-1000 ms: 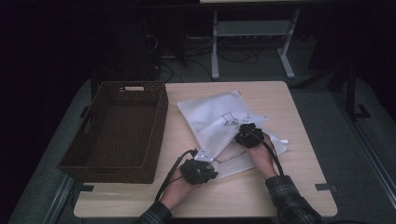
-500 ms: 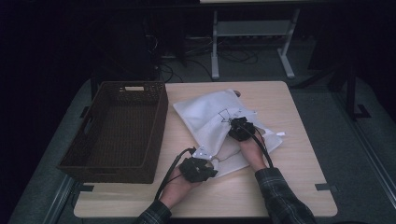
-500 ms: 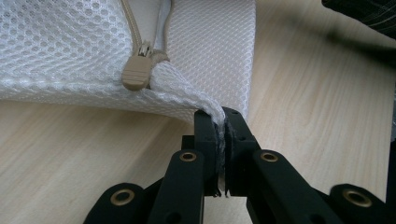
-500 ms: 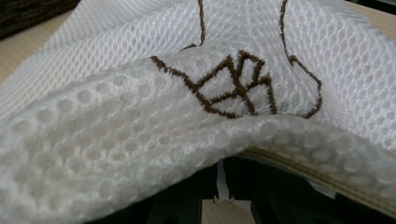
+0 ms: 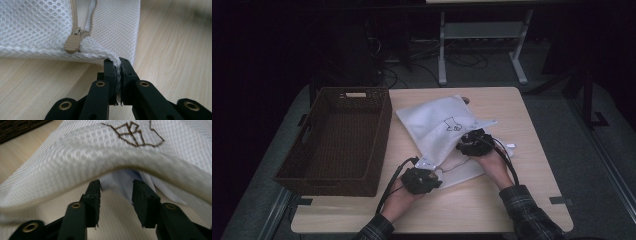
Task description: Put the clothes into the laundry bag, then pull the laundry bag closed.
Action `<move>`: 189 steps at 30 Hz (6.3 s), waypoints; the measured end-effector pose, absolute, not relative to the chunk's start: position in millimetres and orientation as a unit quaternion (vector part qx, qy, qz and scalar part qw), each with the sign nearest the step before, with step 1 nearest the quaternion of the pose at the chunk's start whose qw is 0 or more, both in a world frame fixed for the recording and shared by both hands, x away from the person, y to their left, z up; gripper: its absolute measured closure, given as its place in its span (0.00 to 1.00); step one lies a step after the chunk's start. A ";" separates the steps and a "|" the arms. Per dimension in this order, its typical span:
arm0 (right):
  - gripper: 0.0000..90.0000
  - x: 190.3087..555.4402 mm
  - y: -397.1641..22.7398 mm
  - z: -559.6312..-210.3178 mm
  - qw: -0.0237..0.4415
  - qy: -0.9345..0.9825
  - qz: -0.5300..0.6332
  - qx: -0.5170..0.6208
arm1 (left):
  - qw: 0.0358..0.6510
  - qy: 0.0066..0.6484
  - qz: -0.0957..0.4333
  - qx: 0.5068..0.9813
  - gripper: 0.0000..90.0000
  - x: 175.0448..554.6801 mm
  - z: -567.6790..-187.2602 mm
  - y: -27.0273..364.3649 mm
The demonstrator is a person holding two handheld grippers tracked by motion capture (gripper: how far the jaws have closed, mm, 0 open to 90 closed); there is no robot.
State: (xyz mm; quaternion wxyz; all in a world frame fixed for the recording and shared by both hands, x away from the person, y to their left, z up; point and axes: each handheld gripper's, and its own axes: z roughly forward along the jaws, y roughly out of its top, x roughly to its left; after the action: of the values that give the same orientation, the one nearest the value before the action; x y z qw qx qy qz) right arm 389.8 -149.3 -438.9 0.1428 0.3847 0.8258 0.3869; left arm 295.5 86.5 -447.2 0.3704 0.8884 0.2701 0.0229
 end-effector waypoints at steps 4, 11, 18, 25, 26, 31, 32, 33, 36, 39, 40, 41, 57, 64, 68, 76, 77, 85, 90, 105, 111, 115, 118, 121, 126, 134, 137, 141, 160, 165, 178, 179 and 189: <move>0.56 379.7 -166.7 -431.3 0.129 0.824 0.395 0.385 | 0.372 0.269 0.025 0.888 0.95 295.7 -447.3 86.7; 0.52 365.4 -196.7 -419.6 0.133 0.812 0.413 0.391 | 0.373 0.269 0.024 0.888 0.95 295.9 -447.1 87.1; 0.46 356.7 -229.6 -416.3 0.153 0.806 0.402 0.407 | 0.373 0.269 0.023 0.888 0.95 296.3 -447.3 87.2; 0.43 353.0 -269.1 -423.4 0.163 0.791 0.388 0.444 | 0.375 0.269 0.022 0.887 0.95 296.7 -447.4 87.4; 0.42 353.7 -273.4 -425.2 0.161 0.791 0.384 0.449 | 0.374 0.270 0.022 0.887 0.95 296.9 -447.3 87.5; 0.44 355.7 -285.9 -435.3 0.140 0.785 0.384 0.466 | 0.375 0.270 0.022 0.887 0.95 297.1 -447.1 87.9; 0.45 356.1 -287.3 -437.2 0.134 0.784 0.384 0.470 | 0.374 0.270 0.022 0.887 0.95 297.1 -447.1 88.0; 0.46 356.6 -288.7 -439.2 0.127 0.783 0.384 0.472 | 0.375 0.271 0.022 0.886 0.95 297.0 -447.1 88.0; 0.52 358.2 -291.9 -445.6 0.101 0.783 0.384 0.478 | 0.374 0.271 0.022 0.887 0.95 297.4 -447.4 88.4; 0.66 358.5 -293.0 -448.3 0.090 0.785 0.383 0.479 | 0.372 0.272 0.024 0.887 0.94 298.0 -447.4 89.0; 0.72 357.9 -293.2 -447.9 0.092 0.785 0.382 0.479 | 0.373 0.273 0.025 0.887 0.95 298.2 -447.5 89.4; 0.78 357.2 -293.2 -447.2 0.091 0.785 0.383 0.478 | 0.372 0.273 0.026 0.887 0.95 298.7 -447.3 90.2; 0.93 331.5 -282.1 -437.0 0.117 0.800 0.379 0.450 | 0.369 0.300 0.047 0.878 0.95 308.4 -442.8 108.2; 0.93 313.2 -275.2 -435.4 0.120 0.810 0.376 0.433 | 0.368 0.312 0.053 0.874 0.95 308.5 -439.5 117.8; 0.93 302.3 -273.3 -435.6 0.119 0.814 0.375 0.429 | 0.365 0.312 0.052 0.875 0.95 304.1 -440.6 121.3; 0.93 279.0 -270.3 -442.6 0.105 0.828 0.360 0.416 | 0.346 0.306 0.038 0.886 0.94 292.5 -446.6 127.0; 0.93 276.0 -270.1 -443.7 0.102 0.830 0.359 0.414 | 0.343 0.305 0.035 0.888 0.94 290.5 -447.8 127.9; 0.92 252.0 -263.3 -451.9 0.094 0.846 0.339 0.400 | 0.336 0.296 0.036 0.893 0.93 280.2 -450.7 133.4; 0.66 248.8 -265.8 -448.9 0.106 0.842 0.346 0.401 | 0.343 0.302 0.049 0.888 0.74 277.3 -441.8 136.5; 0.44 265.2 -264.3 -428.6 0.115 0.839 0.385 0.367 | 0.392 0.293 0.088 0.867 0.53 280.0 -403.9 145.0; 0.48 283.5 -245.7 -417.6 0.120 0.846 0.397 0.336 | 0.394 0.274 0.087 0.873 0.52 294.1 -404.8 126.9; 0.50 292.8 -235.6 -413.0 0.120 0.848 0.402 0.324 | 0.396 0.265 0.085 0.875 0.50 300.2 -406.7 115.3; 0.52 303.9 -218.7 -408.3 0.113 0.857 0.404 0.300 | 0.390 0.249 0.084 0.882 0.49 306.5 -410.7 98.8; 0.54 311.0 -205.6 -409.5 0.109 0.866 0.394 0.289 | 0.381 0.245 0.089 0.887 0.48 310.7 -416.7 88.9; 0.67 318.6 -193.8 -415.8 0.104 0.875 0.385 0.276 | 0.363 0.244 0.105 0.893 0.51 319.4 -427.2 77.5; 0.87 318.7 -195.1 -415.1 0.103 0.876 0.387 0.270 | 0.367 0.234 0.091 0.896 0.93 326.5 -432.2 72.3; 0.87 315.2 -197.6 -412.5 0.099 0.876 0.389 0.267 | 0.374 0.228 0.087 0.895 0.97 322.2 -425.4 75.5; 0.87 305.6 -200.2 -410.1 0.088 0.883 0.384 0.257 | 0.384 0.217 0.073 0.894 0.99 314.1 -418.3 81.5; 0.80 302.4 -192.4 -454.6 0.025 0.922 0.302 0.243 | 0.318 0.185 -0.002 0.930 0.91 311.8 -453.6 72.0; 0.67 301.2 -195.0 -451.1 0.010 0.917 0.321 0.238 | 0.338 0.188 -0.005 0.922 0.69 310.3 -450.8 76.8; 0.54 298.6 -196.3 -429.5 0.023 0.899 0.374 0.225 | 0.369 0.216 0.026 0.904 0.40 293.7 -432.2 110.0; 0.54 298.6 -195.5 -428.4 0.024 0.898 0.376 0.225 | 0.370 0.220 0.029 0.902 0.39 291.6 -431.8 113.3; 0.49 302.5 -181.3 -422.4 0.026 0.900 0.379 0.214 | 0.379 0.256 0.065 0.887 0.32 269.3 -434.5 142.1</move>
State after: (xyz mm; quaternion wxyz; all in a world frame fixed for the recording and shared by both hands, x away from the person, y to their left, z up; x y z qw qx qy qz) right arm 302.5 -181.3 -422.4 0.0257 0.2142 0.9000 0.3787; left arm 269.3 142.1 -434.5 0.3787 0.8871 0.2558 0.0651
